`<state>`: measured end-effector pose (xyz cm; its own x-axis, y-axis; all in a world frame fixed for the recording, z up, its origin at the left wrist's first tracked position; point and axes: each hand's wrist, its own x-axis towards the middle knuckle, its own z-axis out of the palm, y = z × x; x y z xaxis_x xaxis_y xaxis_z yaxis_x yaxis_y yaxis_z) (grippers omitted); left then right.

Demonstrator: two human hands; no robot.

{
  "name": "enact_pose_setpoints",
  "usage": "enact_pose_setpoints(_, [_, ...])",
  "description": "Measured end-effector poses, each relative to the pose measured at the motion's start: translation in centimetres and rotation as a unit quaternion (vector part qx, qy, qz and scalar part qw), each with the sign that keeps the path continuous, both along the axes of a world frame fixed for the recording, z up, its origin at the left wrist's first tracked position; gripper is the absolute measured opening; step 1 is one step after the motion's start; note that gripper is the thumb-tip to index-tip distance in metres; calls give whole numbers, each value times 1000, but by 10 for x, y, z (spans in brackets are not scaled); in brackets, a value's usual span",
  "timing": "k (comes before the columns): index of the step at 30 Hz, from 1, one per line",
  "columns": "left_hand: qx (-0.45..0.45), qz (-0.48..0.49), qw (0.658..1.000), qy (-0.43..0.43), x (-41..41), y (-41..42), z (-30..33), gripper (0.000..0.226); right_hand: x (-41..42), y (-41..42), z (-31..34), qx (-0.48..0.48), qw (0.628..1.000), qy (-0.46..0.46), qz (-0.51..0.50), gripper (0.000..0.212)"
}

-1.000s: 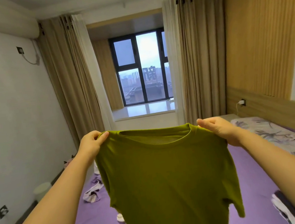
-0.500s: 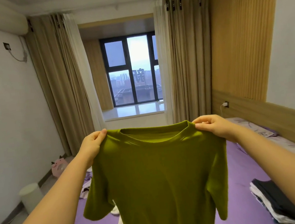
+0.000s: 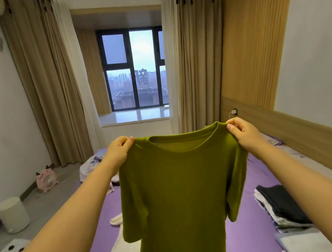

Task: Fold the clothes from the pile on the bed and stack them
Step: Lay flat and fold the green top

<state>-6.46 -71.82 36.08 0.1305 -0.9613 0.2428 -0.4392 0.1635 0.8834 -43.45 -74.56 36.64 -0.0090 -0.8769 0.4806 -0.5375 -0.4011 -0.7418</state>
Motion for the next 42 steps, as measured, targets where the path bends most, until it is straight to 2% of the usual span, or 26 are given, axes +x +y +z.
enact_pose_setpoints(3, [31, -47, 998, -38, -6, 6, -1, 37, -7, 6, 2, -18, 999, 34, -36, 14])
enact_pose_setpoints(7, [71, -97, 991, -59, -8, 11, 3, 25, -19, 9, 9, -4, 998, 52, -41, 16])
enact_pose_setpoints(15, [47, -63, 996, 36, -40, 15, 11, 11, -38, 12, 20, 48, 998, 42, 7, 10])
enact_pose_setpoints(19, [3, -10, 994, 108, -62, 16, 10, 18, -56, 16, 24, 108, 991, 47, 70, 6])
enact_pose_setpoints(22, [-17, 35, 990, 134, -76, 18, 8, 18, -72, 19, 26, 179, 964, 158, 113, 7])
enact_pose_setpoints(24, [-21, 52, 990, 131, -84, 20, 7, 23, -81, 16, 22, 165, 957, 220, 94, 15])
enact_pose_setpoints(26, [-40, 67, 990, 118, -92, 24, 8, 26, -88, 12, 17, 126, 974, 171, 76, 18])
enact_pose_setpoints(29, [-99, 105, 984, 103, -100, 28, 12, 28, -95, 9, 6, 47, 997, 4, 66, 16])
enact_pose_setpoints(33, [-41, 63, 997, 30, -110, 35, 8, 16, -100, 1, -14, 78, 993, 18, 81, 13])
enact_pose_setpoints(37, [-23, 94, 993, 63, -116, 40, -2, 23, -106, -2, -15, 110, 982, -96, 123, 18])
enact_pose_setpoints(42, [36, 70, 993, 83, -119, 44, -10, 13, -109, -4, -17, 185, 957, -93, 205, 17])
